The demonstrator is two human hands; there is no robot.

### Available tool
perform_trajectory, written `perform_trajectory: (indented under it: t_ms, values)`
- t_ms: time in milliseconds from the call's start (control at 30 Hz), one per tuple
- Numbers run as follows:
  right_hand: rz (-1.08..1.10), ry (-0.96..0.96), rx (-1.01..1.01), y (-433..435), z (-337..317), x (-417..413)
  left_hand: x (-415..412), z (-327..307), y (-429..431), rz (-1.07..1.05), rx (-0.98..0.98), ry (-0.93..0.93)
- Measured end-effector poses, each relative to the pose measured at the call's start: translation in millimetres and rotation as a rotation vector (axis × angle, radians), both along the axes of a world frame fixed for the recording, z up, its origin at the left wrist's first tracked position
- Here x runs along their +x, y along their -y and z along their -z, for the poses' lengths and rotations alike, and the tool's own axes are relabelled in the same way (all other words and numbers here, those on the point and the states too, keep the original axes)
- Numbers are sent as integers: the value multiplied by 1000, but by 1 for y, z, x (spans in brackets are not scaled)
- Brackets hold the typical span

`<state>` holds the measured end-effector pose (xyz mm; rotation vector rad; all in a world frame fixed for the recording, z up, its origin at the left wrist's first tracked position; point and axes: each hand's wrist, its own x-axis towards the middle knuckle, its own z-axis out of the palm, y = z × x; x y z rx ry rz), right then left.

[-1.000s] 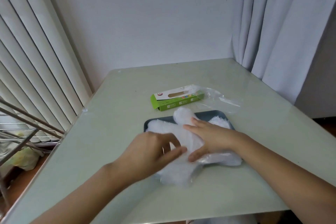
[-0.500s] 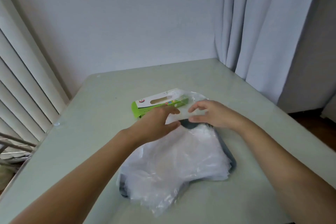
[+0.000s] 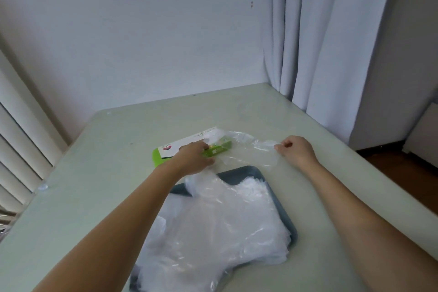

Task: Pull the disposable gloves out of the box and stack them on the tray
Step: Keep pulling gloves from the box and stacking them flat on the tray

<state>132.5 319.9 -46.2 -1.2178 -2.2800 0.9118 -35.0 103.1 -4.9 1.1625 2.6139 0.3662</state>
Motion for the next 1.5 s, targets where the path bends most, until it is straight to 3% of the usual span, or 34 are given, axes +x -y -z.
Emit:
perform_trajectory:
  t_ms: [100, 167, 467, 767, 900, 1000, 1067, 1233, 1400, 1500]
  values:
    - [-79, -355, -175, 8, -13, 4, 2, -9, 0, -32, 87, 44]
    - [-164, -493, -235, 17, -29, 6, 7, -19, 2, -1, 182, 63]
    - [-350, -635, -167, 76, -127, 25, 87, -47, 11, 210, 481, -63]
    - [-277, -691, -219, 118, -151, 47, 121, -53, 27, 59, 928, -242]
    - [-163, -484, -20, 133, -161, 65, 118, -84, 55, 89, 735, -132]
    - [-294, -380, 121, 154, -174, 80, 113, -114, 79, 170, 590, 180]
    - [-474, -332, 41, 165, -180, 85, 112, -132, 94, 237, 457, 360]
    - [-749, -139, -135, 181, -167, 80, 102, -155, 121, 370, 216, 436]
    - [-627, -269, -281, 202, -136, 72, 83, -143, 136, 366, -4, 491]
    - [-488, -244, -310, 204, -111, 69, 70, -120, 131, 283, -17, 498]
